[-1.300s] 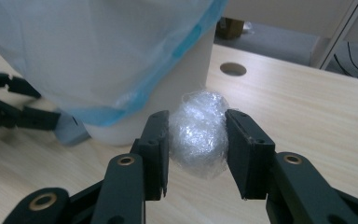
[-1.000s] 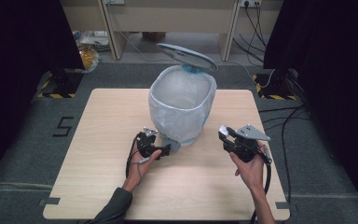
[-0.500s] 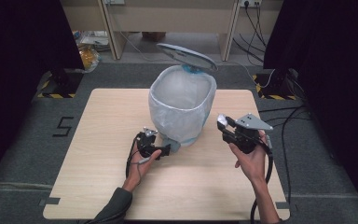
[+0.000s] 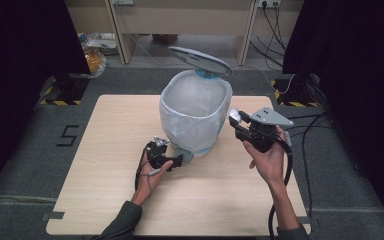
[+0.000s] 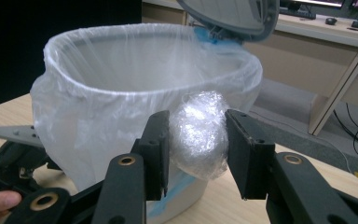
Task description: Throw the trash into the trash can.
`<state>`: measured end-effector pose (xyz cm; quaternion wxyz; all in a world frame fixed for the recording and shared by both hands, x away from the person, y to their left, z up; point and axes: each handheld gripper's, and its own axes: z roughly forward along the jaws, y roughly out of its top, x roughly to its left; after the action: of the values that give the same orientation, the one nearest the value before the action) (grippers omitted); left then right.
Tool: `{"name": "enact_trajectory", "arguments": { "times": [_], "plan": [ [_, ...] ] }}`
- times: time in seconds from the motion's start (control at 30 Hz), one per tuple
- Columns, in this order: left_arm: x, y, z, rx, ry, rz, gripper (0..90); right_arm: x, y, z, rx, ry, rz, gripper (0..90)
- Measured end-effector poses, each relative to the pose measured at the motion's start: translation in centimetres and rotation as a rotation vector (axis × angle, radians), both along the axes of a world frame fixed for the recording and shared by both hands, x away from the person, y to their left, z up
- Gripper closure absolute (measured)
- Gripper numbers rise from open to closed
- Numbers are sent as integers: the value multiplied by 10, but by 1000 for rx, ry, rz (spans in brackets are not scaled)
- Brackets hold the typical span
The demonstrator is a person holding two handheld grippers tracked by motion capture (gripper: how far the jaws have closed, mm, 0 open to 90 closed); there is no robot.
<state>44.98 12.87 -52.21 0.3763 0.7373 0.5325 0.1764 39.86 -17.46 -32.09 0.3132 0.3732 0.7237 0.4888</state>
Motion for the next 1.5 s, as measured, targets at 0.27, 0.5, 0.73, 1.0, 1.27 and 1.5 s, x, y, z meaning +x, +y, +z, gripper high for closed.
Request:
{"name": "enact_trajectory", "arguments": {
  "times": [0.27,0.5,0.73,1.0,1.27,1.5],
  "plan": [
    [0,0,0,0,0,0,0,7,2,13,30,-13,7,611],
    [0,0,0,0,0,-1,0,15,12,22,35,-29,26,611],
    [0,0,0,0,1,-4,0,29,28,29,55,-32,55,611],
    [1,0,0,0,1,-8,0,44,46,31,53,-32,76,610],
    [1,0,0,0,1,-8,0,59,61,26,25,-10,84,610],
    [1,0,0,0,1,-7,0,71,67,18,17,16,81,610]
  ]
}}
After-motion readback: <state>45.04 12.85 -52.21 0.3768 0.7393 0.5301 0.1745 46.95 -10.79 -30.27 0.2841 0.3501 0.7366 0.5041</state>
